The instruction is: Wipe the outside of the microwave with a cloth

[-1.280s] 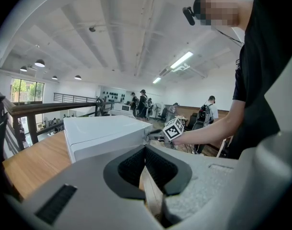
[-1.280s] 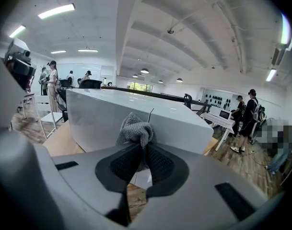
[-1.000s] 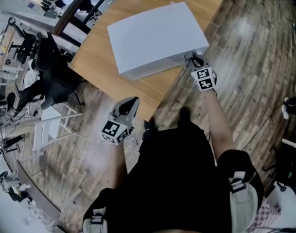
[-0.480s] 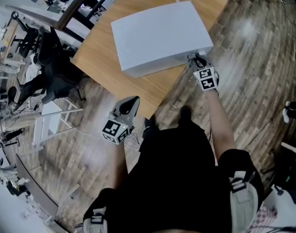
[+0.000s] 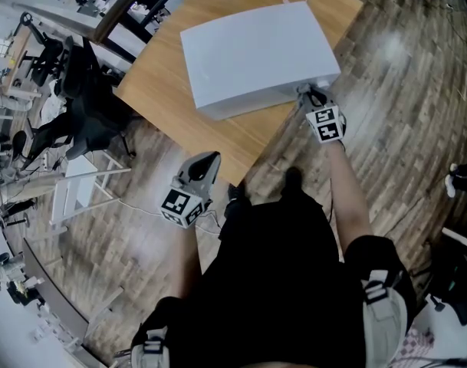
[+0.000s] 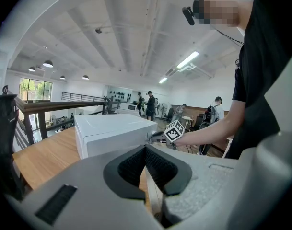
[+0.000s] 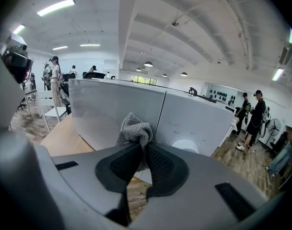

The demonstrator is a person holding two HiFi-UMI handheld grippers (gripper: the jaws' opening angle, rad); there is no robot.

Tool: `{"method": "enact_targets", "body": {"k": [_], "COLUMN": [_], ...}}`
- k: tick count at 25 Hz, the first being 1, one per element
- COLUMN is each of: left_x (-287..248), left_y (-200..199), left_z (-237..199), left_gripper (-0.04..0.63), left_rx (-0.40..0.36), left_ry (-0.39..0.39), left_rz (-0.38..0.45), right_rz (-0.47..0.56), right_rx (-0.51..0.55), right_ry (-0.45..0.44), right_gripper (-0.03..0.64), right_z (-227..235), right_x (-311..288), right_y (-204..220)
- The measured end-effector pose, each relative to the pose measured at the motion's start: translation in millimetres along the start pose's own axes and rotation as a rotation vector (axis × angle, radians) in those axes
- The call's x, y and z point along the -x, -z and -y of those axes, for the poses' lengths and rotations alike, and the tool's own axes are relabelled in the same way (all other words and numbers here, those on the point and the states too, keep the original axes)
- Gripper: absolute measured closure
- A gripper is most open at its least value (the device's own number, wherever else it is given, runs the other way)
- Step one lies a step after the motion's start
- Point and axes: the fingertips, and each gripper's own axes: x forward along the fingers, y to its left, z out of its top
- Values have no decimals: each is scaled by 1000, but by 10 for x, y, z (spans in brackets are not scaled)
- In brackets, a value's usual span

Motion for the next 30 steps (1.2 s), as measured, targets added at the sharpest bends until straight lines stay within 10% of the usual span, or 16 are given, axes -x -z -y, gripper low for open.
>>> {"method": "enact_targets", "body": {"k": [30], "left_x": [608], "left_y": [114], "left_z": [-203], "left_gripper": [594], "left_rx": [35], "left_ry": [-94], "left_rz": [9], "right_rz": [9], "right_rx": [47], "right_ry": [-152], "right_gripper": [580], "right_z": [-1050], "right_x": [-291], "right_y": [-289]}}
